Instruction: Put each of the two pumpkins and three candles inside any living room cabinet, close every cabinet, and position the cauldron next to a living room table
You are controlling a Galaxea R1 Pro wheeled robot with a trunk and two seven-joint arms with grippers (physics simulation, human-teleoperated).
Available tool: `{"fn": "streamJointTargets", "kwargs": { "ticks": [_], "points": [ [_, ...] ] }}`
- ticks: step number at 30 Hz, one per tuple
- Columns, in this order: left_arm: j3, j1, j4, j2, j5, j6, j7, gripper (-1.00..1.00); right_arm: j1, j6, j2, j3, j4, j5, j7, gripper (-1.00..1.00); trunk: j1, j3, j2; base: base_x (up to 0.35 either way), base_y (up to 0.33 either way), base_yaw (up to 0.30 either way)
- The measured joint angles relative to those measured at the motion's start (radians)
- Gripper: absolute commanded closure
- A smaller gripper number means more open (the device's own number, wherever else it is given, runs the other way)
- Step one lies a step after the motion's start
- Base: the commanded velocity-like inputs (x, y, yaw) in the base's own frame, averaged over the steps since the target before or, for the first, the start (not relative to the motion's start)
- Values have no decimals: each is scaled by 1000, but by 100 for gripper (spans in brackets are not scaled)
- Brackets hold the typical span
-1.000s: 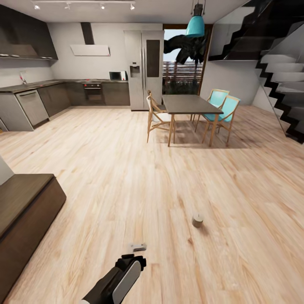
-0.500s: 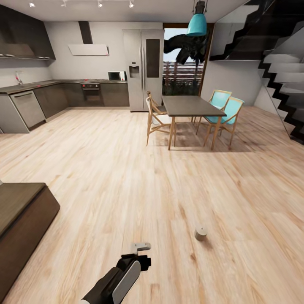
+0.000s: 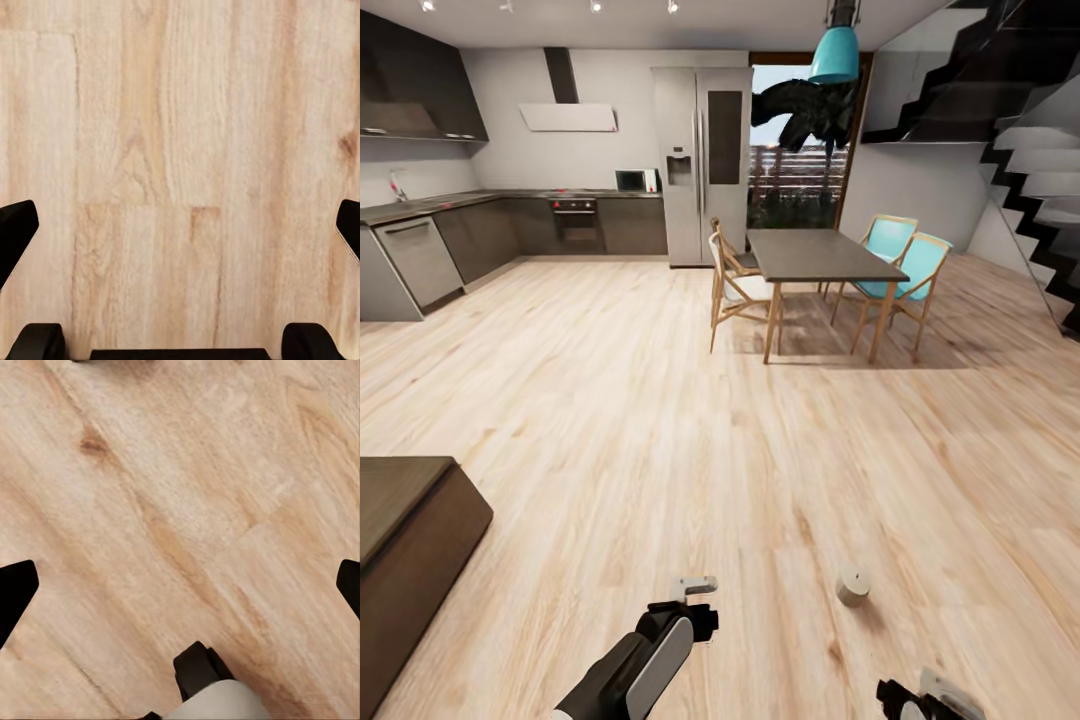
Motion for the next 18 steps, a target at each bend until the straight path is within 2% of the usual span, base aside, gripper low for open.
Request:
{"fn": "streamJointTargets", "kwargs": {
  "ticks": [3,7,9,12,18],
  "points": [
    [0,0,0,0,1,0,0,-100,-84,102,-7,-6,8,1,2,-100,0,0,0,309,1,0],
    [-1,0,-2,0,1,1,-1,-100,-172,153,-8,-6,15,-1,2,-100,0,0,0,306,0,0],
    [-1,0,-3,0,1,1,-1,-100,-217,203,-8,-3,25,0,-1,-100,0,0,0,302,-7,0],
    [-1,0,-4,-1,1,2,-2,-100,-256,254,-8,-2,34,2,-4,-100,0,0,0,298,-57,0],
    [-2,0,-5,-9,0,2,-2,-100,-341,306,-1,4,101,3,-5,-100,0,0,0,255,-157,0]
  ]
}}
